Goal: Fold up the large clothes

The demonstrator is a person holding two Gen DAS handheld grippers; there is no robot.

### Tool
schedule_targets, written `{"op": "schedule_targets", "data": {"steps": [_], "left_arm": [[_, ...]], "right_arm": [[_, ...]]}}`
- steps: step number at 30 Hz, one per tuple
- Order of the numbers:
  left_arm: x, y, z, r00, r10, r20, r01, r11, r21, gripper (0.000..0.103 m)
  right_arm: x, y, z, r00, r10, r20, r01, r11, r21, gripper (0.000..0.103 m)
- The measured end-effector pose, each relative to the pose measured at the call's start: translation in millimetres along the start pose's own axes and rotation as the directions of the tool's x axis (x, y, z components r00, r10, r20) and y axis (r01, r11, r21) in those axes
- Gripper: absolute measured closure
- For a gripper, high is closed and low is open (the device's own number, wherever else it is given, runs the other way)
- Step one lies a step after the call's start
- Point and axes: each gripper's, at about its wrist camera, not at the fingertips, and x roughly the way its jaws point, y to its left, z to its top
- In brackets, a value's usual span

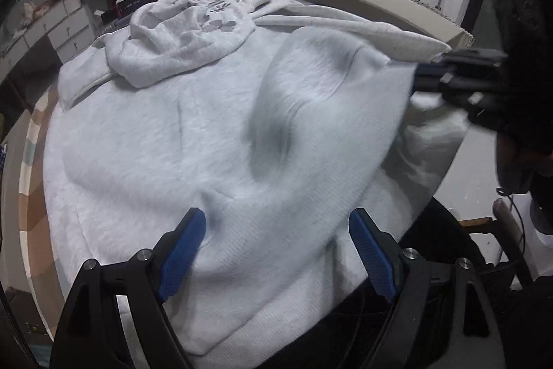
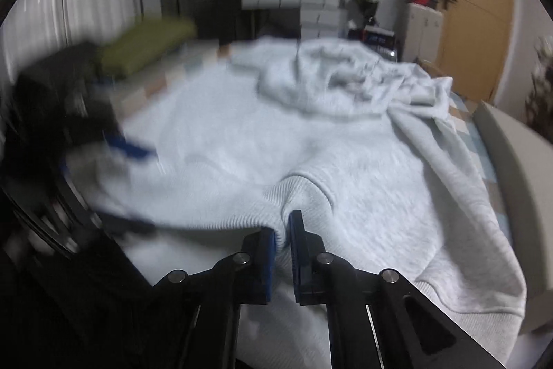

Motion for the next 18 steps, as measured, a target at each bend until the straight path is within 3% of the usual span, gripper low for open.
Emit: {"op": "schedule_targets", "data": {"steps": [3, 6, 8, 11, 14, 18], "left_arm": [[9.4, -3.1, 0.4, 0.998, 0.06, -0.021, -0.059, 0.998, 0.031, 0.021], [13.6, -5.8, 1.0, 0.992, 0.122, -0.038, -0.119, 0.991, 0.063, 0.026], [5.1, 3.0, 0.4, 0.991, 0.13, -0.028, -0.129, 0.991, 0.028, 0.075], [-12.5, 19.8, -0.3, 0.996, 0.088, -0.02, -0.088, 0.996, -0.019, 0.092], [-18.7, 16.0, -7.2, 0.984, 0.174, -0.041, -0.172, 0.983, 0.059, 0.094], [-15.9, 8.7, -22.4, 0.976, 0.202, -0.081, -0.192, 0.974, 0.121, 0.095]], "right_arm": [[-17.0, 4.7, 12.1, 0.997, 0.014, 0.073, -0.015, 1.0, 0.018, 0.097], [-26.9, 11.2, 20.0, 0.996, 0.028, 0.088, -0.029, 1.0, 0.006, 0.098], [-30.7, 14.5, 19.6, 0.997, 0.035, 0.071, -0.034, 0.999, -0.014, 0.098], [-21.5, 18.5, 6.3, 0.999, -0.002, -0.044, -0.003, 0.996, -0.094, 0.098], [-4.6, 16.1, -15.5, 0.983, 0.005, -0.182, -0.027, 0.992, -0.121, 0.1], [14.3, 6.6, -40.9, 0.946, -0.019, -0.324, -0.018, 0.994, -0.112, 0.103]]}}
